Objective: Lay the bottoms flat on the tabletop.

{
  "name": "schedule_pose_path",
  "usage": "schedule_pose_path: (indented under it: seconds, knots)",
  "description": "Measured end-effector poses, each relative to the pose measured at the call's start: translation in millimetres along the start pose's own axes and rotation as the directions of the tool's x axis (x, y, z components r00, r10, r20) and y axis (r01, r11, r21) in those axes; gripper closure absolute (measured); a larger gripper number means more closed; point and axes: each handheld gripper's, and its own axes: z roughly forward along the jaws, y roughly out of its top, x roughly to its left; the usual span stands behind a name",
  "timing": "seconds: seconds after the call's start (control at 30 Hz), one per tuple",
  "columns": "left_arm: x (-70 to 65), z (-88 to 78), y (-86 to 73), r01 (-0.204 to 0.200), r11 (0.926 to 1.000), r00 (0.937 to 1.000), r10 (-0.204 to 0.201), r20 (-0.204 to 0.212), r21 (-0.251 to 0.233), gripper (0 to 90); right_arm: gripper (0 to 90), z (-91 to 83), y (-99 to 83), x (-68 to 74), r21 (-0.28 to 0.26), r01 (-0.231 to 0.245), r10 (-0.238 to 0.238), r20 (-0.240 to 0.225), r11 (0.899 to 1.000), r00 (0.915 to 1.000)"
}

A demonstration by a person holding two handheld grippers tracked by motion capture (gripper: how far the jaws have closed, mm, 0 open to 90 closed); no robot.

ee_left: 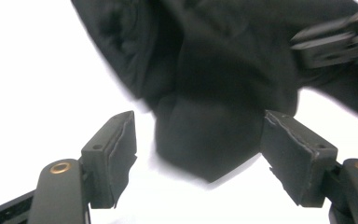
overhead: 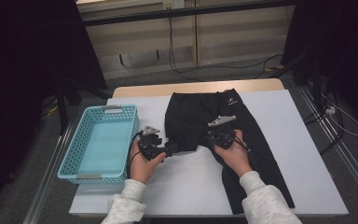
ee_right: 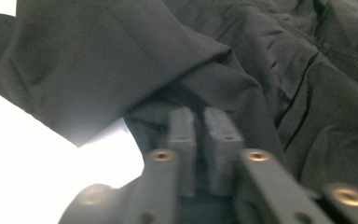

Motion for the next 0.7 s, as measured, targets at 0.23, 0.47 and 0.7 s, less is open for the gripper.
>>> schedule_pose_path:
  seconds: [0.23, 0.47, 0.7]
  knots:
    - [-2.8, 11.1, -6.5, -0.035, 0.9993, 0.9994, 0.035, 0.006, 0.014, 54.1, 47.6, -27.4, -4.4, 12.9, -0.067, 0.065, -0.063, 0.019, 0.996, 0.9978]
    - [-13.6, 9.4, -5.0, -0.028, 0.9960, 0.9980, 0.024, 0.058, 0.085, 86.0, 44.2, -50.6, -21.2, 20.5, -0.116, 0.096, -0.096, -0.003, 0.989, 0.9953]
    - [-20.0, -4.5, -7.0, 0.004, 0.9971, 0.9914, -0.014, 0.131, 0.076, 86.8, 43.7, -59.5, -32.5, 21.7, -0.129, 0.086, -0.091, -0.033, 0.988, 0.9953]
